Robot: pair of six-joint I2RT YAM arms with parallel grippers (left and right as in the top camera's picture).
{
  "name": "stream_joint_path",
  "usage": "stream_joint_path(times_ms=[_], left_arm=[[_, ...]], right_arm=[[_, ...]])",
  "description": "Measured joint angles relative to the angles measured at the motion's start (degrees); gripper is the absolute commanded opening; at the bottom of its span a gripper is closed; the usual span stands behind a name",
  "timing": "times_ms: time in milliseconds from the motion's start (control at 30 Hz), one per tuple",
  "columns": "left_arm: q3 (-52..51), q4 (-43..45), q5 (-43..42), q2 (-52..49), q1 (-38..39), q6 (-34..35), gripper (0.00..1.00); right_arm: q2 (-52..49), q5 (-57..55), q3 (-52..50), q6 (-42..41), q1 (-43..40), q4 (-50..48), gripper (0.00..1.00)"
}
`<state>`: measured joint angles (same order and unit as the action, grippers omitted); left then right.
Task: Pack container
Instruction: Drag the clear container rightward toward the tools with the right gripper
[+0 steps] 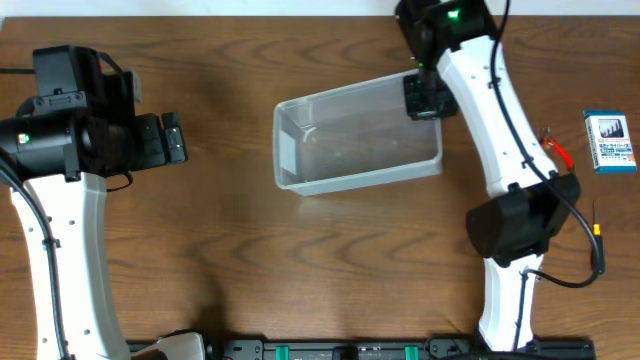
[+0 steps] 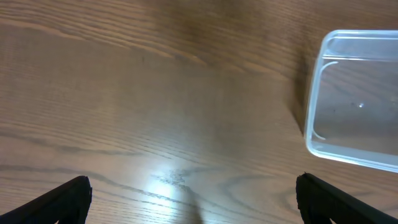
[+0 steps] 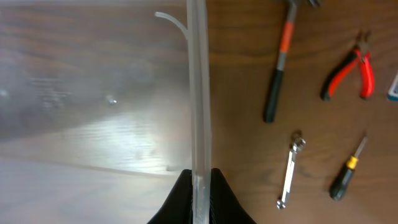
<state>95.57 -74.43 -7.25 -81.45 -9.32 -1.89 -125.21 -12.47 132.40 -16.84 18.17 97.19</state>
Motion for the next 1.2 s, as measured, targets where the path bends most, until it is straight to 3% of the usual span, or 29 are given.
stream_joint_path(times_ms=[233,1200], left_arm=[[0.0,0.0,0.0,0.0,0.0,0.0,0.98],[0.0,-0.3,0.0,0.0,0.0,0.0,0.98]], right_arm=[[0.0,0.2,-5.9,0.5,-0.1,0.0,0.01],[0.0,1.9,-10.3,4.7,-4.6,-5.6,0.01]])
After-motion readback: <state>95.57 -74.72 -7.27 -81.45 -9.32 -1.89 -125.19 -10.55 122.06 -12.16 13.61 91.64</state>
